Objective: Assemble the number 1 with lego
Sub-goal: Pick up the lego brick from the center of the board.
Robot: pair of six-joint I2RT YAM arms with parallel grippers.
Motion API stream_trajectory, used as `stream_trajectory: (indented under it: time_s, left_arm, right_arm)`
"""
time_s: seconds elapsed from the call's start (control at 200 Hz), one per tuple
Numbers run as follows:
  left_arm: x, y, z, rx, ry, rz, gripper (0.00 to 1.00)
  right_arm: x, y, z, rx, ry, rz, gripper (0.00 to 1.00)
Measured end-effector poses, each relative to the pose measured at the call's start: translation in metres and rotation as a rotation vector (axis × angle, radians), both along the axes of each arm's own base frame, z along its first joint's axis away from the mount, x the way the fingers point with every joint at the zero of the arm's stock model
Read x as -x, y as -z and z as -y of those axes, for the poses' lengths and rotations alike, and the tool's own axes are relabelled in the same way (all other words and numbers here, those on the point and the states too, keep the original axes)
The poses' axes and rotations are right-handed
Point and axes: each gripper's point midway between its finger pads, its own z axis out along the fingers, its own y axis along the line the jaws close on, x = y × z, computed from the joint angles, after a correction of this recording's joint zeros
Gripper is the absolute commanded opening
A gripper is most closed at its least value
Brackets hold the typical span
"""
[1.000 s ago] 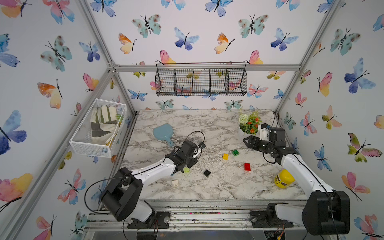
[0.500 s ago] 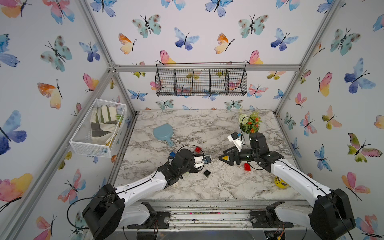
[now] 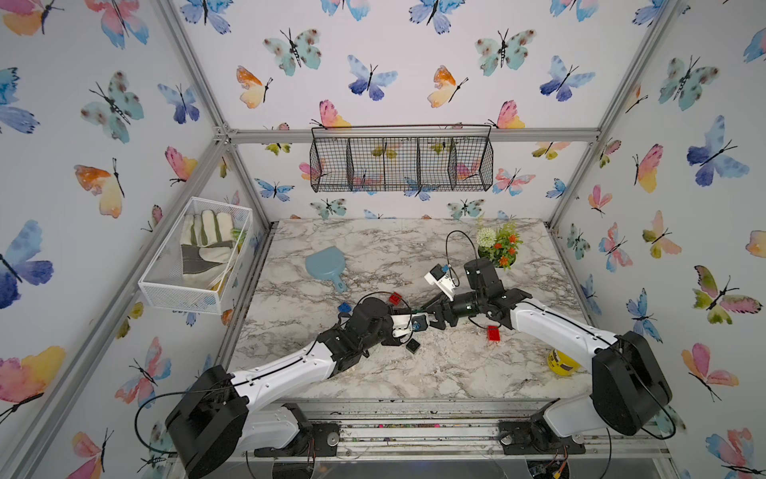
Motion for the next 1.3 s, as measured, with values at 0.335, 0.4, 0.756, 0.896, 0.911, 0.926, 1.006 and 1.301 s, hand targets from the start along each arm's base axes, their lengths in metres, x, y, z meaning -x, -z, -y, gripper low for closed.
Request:
stream_trajectory:
  time_s: [0.335, 0.4, 0.756, 0.896, 0.911, 0.926, 1.006, 1.301]
  left_arm:
    - [-0.001, -0.001, -0.001, -0.011, -0.005, 0.017, 0.16]
    - [-0.002, -0.001, -0.001, -0.012, -0.009, 0.021, 0.34]
    - [0.008, -0.027, -0.015, 0.071, -0.033, -0.031, 0.81]
    - [0.011, -0.062, -0.034, 0.177, -0.026, -0.108, 0.82]
    - [0.01, -0.066, -0.036, 0.188, -0.026, -0.115, 0.82]
    - [0.01, -0.068, -0.038, 0.196, -0.025, -0.125, 0.82]
    - [0.01, -0.079, -0.047, 0.238, -0.002, -0.199, 0.82]
    - [0.038, -0.05, -0.028, 0.224, 0.187, -0.563, 0.82]
  right_arm:
    - [-0.001, 0.006, -0.006, 0.006, -0.012, -0.016, 0.28]
    - [0.0, 0.006, -0.006, 0.005, -0.012, -0.019, 0.25]
    - [-0.003, 0.01, -0.002, 0.035, -0.036, 0.087, 0.15]
    - [-0.003, 0.011, 0.006, 0.083, -0.051, 0.19, 0.14]
    - [-0.003, 0.01, 0.007, 0.087, -0.056, 0.208, 0.14]
    - [-0.003, 0.01, 0.007, 0.091, -0.059, 0.218, 0.14]
    - [0.0, 0.002, 0.011, 0.09, -0.089, 0.309, 0.11]
    - [0.029, -0.021, 0.019, 0.022, -0.238, 0.617, 0.02]
